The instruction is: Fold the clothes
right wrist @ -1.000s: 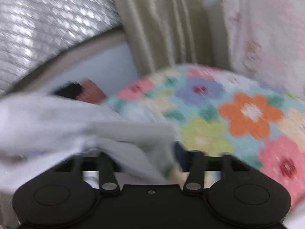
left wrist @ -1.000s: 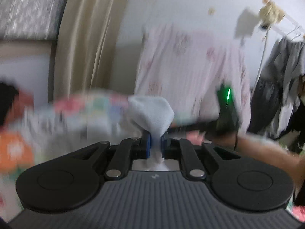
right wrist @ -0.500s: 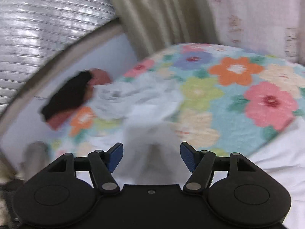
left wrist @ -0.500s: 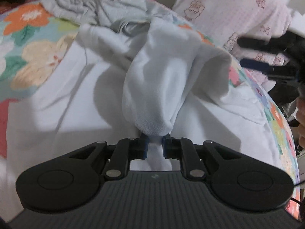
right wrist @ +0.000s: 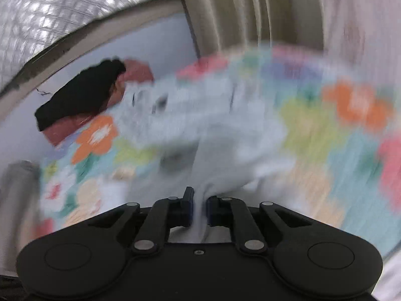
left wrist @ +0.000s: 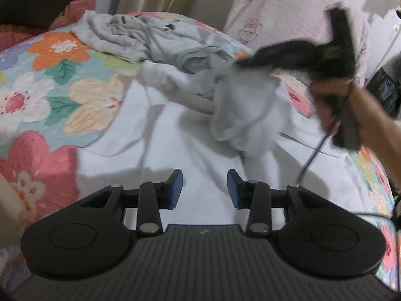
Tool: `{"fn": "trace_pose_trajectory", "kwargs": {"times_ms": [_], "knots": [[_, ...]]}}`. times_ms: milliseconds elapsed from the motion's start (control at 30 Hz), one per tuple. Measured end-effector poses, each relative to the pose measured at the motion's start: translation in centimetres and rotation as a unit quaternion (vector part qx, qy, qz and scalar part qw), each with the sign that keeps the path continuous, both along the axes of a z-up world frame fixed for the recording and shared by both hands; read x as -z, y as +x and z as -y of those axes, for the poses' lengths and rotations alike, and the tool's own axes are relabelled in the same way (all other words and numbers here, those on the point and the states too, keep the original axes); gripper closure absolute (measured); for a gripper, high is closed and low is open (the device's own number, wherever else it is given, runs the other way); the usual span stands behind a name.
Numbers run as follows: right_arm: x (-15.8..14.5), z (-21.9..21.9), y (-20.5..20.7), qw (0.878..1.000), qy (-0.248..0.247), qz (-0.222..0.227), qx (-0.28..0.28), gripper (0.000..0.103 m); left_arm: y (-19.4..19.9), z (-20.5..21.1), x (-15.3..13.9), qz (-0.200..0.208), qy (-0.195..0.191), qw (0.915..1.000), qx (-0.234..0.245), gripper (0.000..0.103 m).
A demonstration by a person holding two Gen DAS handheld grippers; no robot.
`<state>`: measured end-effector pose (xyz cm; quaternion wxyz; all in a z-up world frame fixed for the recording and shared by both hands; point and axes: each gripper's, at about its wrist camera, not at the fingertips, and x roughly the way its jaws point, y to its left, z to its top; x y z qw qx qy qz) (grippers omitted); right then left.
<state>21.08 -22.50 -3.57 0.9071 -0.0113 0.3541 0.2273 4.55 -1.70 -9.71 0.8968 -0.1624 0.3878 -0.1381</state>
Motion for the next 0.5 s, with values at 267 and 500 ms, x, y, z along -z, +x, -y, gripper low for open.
{"fn": "trace_pose_trajectory", "kwargs": {"times_ms": [267,500], "knots": [[-11.5,1.7,1.0,0.985,-0.046,0.164,-0.005,0.094,8.2,0.2,0.5,-0.038,-0.034,0.9971,0.056,0.065],[-20.9,3.9,0.9,0.966,0.041,0.257,0.002,0.094,18.2,4.2,2.0,-0.083,0.002,0.9938,0.074,0.069]]}}
